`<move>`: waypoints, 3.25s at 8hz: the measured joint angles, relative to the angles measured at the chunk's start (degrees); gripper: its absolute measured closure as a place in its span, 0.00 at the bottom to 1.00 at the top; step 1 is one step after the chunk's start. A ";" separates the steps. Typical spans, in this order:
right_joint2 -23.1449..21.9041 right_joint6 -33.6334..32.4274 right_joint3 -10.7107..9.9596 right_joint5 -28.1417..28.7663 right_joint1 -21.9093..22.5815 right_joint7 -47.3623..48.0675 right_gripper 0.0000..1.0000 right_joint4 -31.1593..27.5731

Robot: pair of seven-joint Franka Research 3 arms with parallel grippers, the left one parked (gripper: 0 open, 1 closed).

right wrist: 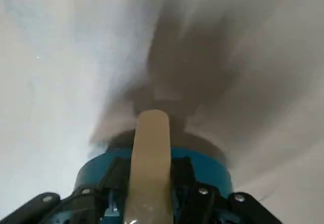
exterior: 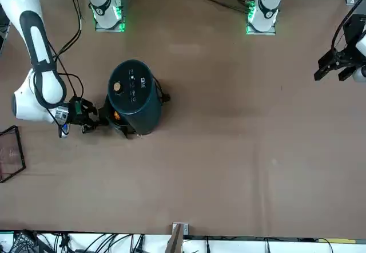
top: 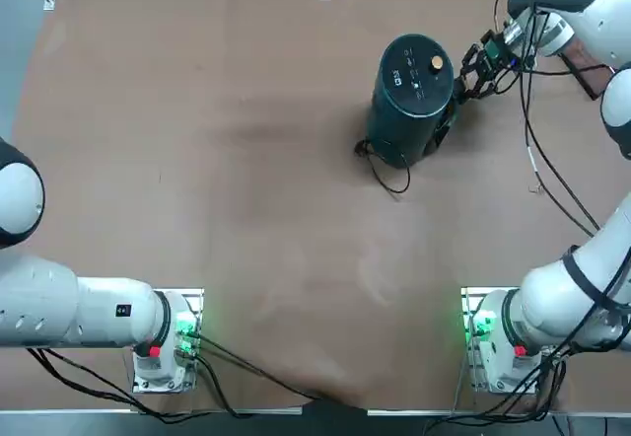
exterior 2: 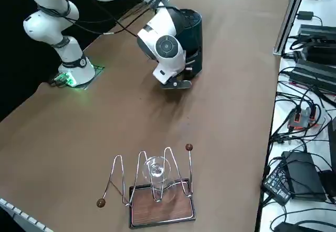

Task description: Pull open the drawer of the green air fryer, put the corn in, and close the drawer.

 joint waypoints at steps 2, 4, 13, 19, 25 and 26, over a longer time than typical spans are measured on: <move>-0.47 0.55 -0.27 -0.16 0.79 0.78 0.55 -0.11; -0.52 0.56 -0.28 -0.16 0.81 1.02 0.55 -0.14; -2.74 -2.76 -0.54 0.26 0.52 1.73 0.55 -1.54; -0.59 -1.43 -0.59 1.46 0.31 -0.34 0.55 -2.10; -0.37 -1.86 -0.55 1.65 0.25 -3.17 0.55 -1.84; -0.42 -2.52 -0.59 1.68 -0.09 -4.84 0.55 -1.73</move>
